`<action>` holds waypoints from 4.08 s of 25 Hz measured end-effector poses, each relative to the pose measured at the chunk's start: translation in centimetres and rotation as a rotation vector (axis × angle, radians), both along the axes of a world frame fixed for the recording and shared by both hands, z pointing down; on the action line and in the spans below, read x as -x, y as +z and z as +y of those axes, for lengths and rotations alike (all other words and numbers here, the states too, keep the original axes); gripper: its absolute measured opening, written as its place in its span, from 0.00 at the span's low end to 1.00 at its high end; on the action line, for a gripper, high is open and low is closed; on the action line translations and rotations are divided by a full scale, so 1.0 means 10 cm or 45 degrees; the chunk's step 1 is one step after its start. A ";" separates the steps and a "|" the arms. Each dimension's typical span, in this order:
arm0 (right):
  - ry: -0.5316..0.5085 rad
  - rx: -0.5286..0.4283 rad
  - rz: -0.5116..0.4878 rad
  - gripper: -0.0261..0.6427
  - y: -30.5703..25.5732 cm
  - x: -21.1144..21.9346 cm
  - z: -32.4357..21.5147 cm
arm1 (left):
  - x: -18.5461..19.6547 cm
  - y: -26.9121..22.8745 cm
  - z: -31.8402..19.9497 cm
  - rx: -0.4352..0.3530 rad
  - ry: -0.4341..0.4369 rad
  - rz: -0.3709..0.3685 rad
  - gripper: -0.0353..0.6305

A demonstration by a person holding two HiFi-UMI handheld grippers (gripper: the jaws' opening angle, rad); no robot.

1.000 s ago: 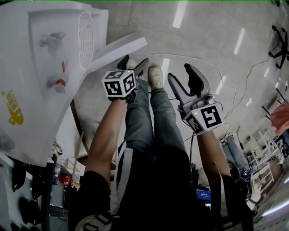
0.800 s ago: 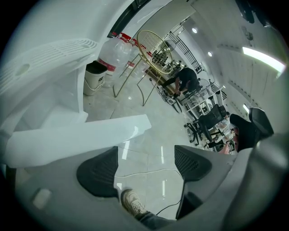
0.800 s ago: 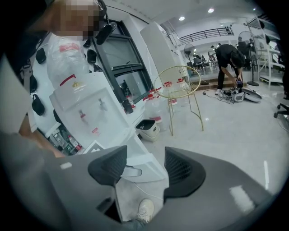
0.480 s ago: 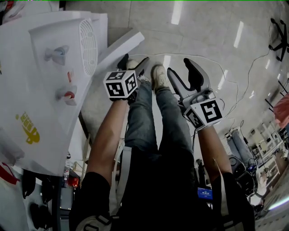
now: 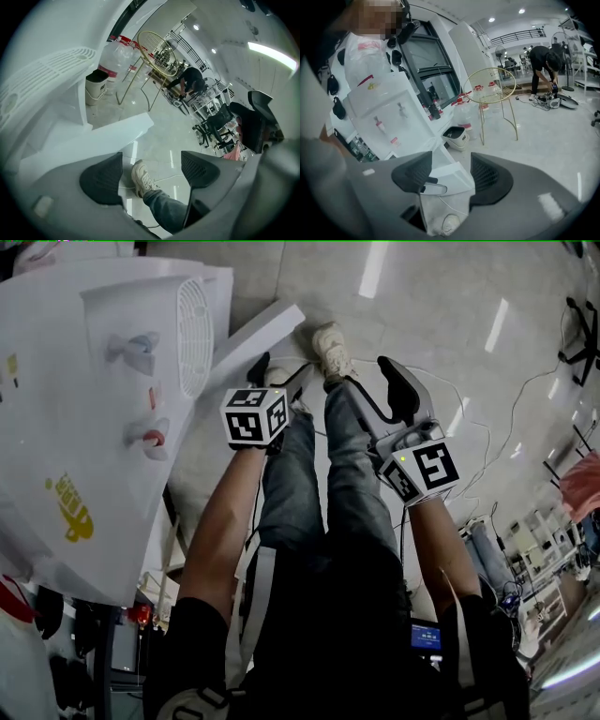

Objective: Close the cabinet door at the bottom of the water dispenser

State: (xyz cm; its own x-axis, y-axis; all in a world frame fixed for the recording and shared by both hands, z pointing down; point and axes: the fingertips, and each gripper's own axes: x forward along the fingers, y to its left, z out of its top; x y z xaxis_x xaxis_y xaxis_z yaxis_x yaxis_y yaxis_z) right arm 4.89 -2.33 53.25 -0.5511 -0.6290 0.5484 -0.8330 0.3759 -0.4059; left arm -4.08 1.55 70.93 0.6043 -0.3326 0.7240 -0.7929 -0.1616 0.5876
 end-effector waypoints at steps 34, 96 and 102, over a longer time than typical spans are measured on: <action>-0.350 0.063 0.039 0.40 0.44 -0.11 -0.81 | 0.09 0.13 -0.69 -0.022 -0.348 -0.116 0.66; -0.415 0.102 0.067 0.37 0.69 -0.03 -1.47 | 0.56 0.41 -1.49 -0.021 -0.499 -0.214 0.66; -0.410 0.106 0.057 0.37 0.67 0.00 -1.50 | 0.58 0.40 -1.54 -0.022 -0.497 -0.224 0.66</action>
